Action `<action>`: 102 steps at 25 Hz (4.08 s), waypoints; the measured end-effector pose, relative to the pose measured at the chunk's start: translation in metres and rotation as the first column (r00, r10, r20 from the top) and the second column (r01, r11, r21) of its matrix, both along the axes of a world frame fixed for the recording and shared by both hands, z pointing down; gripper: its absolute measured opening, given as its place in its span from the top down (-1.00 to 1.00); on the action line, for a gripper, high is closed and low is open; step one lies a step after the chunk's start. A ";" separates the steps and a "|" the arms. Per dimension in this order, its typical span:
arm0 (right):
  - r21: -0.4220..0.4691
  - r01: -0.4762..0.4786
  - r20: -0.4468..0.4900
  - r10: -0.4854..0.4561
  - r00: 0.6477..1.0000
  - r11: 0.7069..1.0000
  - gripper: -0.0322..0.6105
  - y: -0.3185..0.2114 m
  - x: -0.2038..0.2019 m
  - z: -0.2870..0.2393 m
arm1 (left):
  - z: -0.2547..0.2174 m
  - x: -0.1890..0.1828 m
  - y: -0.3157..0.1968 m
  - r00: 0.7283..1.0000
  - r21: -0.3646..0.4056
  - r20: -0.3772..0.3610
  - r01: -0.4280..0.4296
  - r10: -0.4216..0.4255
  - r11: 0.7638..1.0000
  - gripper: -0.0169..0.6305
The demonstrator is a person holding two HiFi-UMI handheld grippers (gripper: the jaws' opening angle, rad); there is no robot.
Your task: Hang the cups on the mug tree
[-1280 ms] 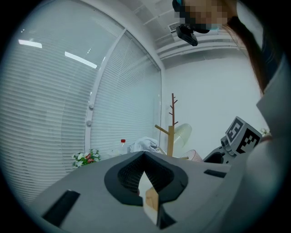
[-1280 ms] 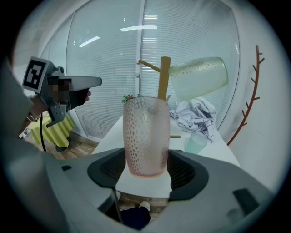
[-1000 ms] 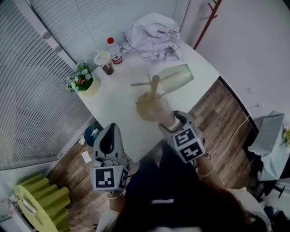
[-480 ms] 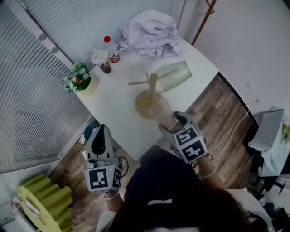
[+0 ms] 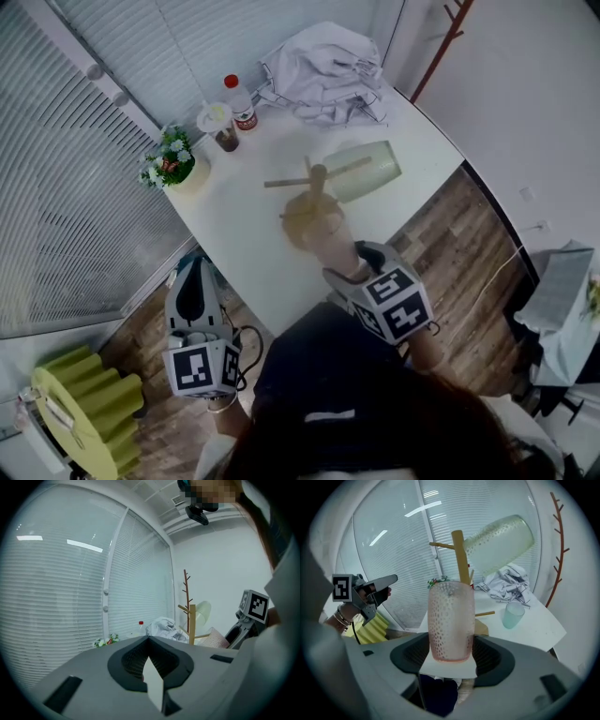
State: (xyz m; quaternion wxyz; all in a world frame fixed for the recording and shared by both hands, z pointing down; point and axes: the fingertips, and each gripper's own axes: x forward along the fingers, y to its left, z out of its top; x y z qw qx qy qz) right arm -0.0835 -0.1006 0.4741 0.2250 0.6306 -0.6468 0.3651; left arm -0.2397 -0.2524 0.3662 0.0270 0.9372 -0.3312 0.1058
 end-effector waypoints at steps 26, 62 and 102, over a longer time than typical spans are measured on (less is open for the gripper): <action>0.000 -0.391 -0.194 0.384 0.903 0.920 -0.02 -0.008 -0.001 -0.001 | 0.012 0.027 -0.043 0.905 -0.033 -0.013 -0.426 0.426 0.904 0.95; -0.227 -0.429 -0.339 0.342 0.876 0.874 -0.02 0.006 0.005 -0.003 | 0.034 0.055 -0.044 0.816 -0.113 -0.090 -0.578 0.571 0.808 0.95; -0.305 -0.354 -0.339 0.246 0.908 0.884 -0.02 -0.011 0.019 -0.008 | 0.044 0.044 -0.053 0.848 -0.131 -0.135 -0.528 0.513 0.839 0.95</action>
